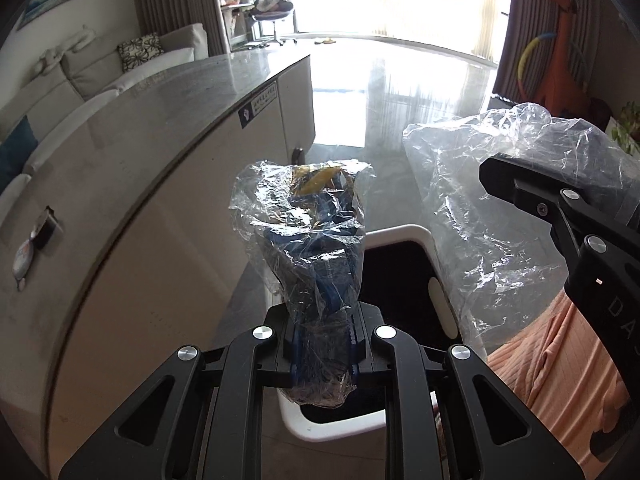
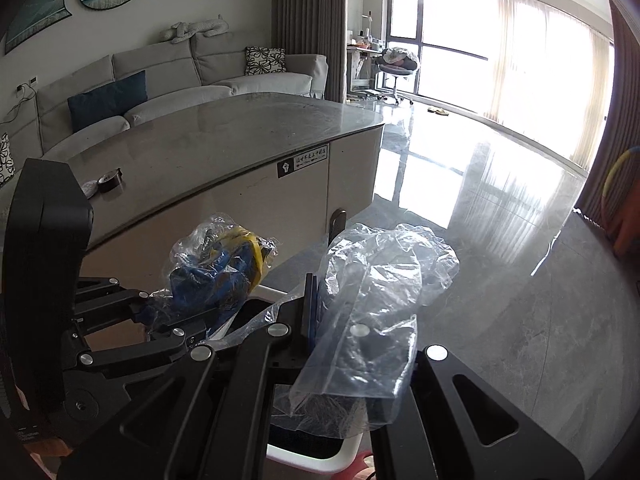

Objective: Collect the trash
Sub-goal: 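Carry both items over the bin and open the left tool to drop the bag, then release the clear plastic sheet into the bin by opening the right tool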

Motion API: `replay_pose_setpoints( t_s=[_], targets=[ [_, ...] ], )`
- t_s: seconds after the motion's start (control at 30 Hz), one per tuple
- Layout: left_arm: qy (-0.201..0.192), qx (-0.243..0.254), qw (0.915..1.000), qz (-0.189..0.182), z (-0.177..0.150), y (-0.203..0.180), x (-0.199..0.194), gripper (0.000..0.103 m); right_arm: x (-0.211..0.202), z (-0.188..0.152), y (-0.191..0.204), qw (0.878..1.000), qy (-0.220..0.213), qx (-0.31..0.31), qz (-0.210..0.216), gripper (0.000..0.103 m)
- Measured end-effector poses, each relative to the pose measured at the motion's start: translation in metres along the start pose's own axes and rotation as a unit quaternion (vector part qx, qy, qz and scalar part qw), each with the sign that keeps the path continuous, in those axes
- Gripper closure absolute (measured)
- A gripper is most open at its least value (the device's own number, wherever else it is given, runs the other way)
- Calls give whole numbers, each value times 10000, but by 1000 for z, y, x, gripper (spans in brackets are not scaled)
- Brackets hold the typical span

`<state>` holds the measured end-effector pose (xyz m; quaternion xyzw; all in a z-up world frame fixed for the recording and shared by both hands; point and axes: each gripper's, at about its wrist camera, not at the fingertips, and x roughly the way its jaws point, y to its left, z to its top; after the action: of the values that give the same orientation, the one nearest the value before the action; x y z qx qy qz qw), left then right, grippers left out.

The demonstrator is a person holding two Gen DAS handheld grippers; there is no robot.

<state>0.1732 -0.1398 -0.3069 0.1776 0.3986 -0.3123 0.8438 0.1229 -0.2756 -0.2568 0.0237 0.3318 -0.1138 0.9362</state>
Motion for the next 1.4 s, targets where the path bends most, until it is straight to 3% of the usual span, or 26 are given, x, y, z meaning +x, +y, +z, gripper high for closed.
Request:
replay_pose_setpoints(
  t_s=[0.1, 0.17, 0.2, 0.23, 0.4, 1.0, 1.37, 1.4],
  targets=[
    [200, 11, 9996, -181, -2, 0, 14, 83, 5, -1, 4, 9999, 70, -74, -46, 101],
    [429, 90, 9985, -321, -2, -2, 25, 54, 7, -1, 6, 9998, 82, -132, -82, 101],
    [531, 103, 9981, -294, -3, -3, 30, 17, 8, 0, 8, 9998, 95, -159, -99, 100],
    [506, 80, 9985, -205, -3, -2, 32, 5, 8, 0, 9, 9997, 99, -179, -115, 100],
    [386, 227, 9990, 25, -5, -7, 34, 5, 10, -4, 7, 9997, 120, -199, -103, 100],
    [-2, -229, 9990, 392, 3, 24, 8, 5, 1, -17, 6, 9995, 73, -307, 81, 99],
    [-120, -646, 9936, 916, -3, 67, -3, 5, 29, -42, 8, 9984, 503, -157, 226, 98],
    [-117, -701, 9931, 930, -3, 71, -4, 5, 33, -45, 8, 9980, 579, -132, 218, 93]
  ],
)
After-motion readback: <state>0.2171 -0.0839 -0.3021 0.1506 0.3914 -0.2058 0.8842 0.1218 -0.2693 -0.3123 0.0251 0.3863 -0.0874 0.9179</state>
